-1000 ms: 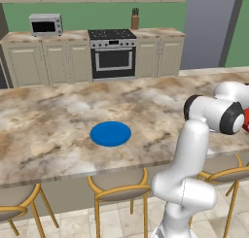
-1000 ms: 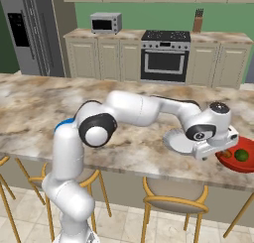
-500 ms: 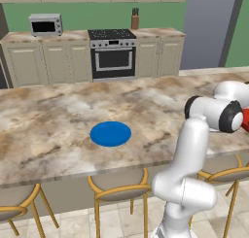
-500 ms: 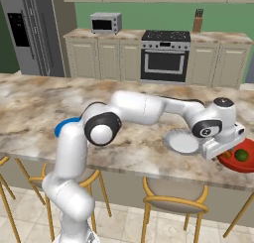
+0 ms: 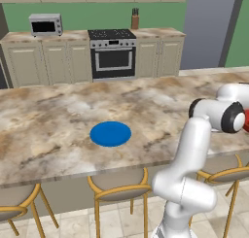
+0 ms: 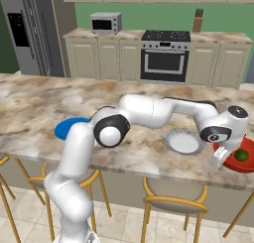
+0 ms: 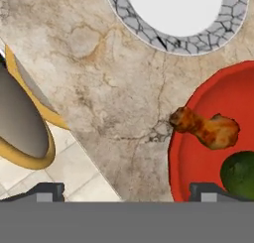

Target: Pick the chicken drumstick and lime from their plates and place them in the bowl. Then put the bowl in the fridge.

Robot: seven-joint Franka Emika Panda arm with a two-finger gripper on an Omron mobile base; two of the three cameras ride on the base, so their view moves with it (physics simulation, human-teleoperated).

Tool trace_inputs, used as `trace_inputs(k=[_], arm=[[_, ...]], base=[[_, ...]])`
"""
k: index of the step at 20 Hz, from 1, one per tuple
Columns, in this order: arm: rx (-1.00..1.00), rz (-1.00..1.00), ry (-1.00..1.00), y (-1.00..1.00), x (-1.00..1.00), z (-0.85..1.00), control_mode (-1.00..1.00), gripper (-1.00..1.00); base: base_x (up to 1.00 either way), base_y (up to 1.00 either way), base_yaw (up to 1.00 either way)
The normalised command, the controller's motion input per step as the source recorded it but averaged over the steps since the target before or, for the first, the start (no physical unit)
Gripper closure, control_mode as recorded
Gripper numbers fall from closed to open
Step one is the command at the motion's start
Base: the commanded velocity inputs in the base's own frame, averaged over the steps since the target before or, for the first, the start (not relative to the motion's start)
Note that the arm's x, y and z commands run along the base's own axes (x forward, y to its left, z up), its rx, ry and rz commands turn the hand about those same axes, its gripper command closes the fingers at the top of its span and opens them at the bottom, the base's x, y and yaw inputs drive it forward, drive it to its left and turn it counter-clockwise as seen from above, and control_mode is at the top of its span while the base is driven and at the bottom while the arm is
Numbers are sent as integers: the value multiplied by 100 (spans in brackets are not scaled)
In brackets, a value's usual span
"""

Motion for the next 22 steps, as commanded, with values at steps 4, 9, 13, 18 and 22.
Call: trace_inputs(k=[4,9,13,18,22], arm=[[28,41,0,-25,-1,0,-100,-100],[23,28,0,-18,1,-3,-100,-100],[15,7,0,-5,5,0,-100,-100],[6,0,0,0,8,-6,-100,-100],[1,-3,-3,1,13,-13,-100,-100]], base=[[0,0,0],[0,0,0],[0,0,0],[0,0,0],[0,0,0]])
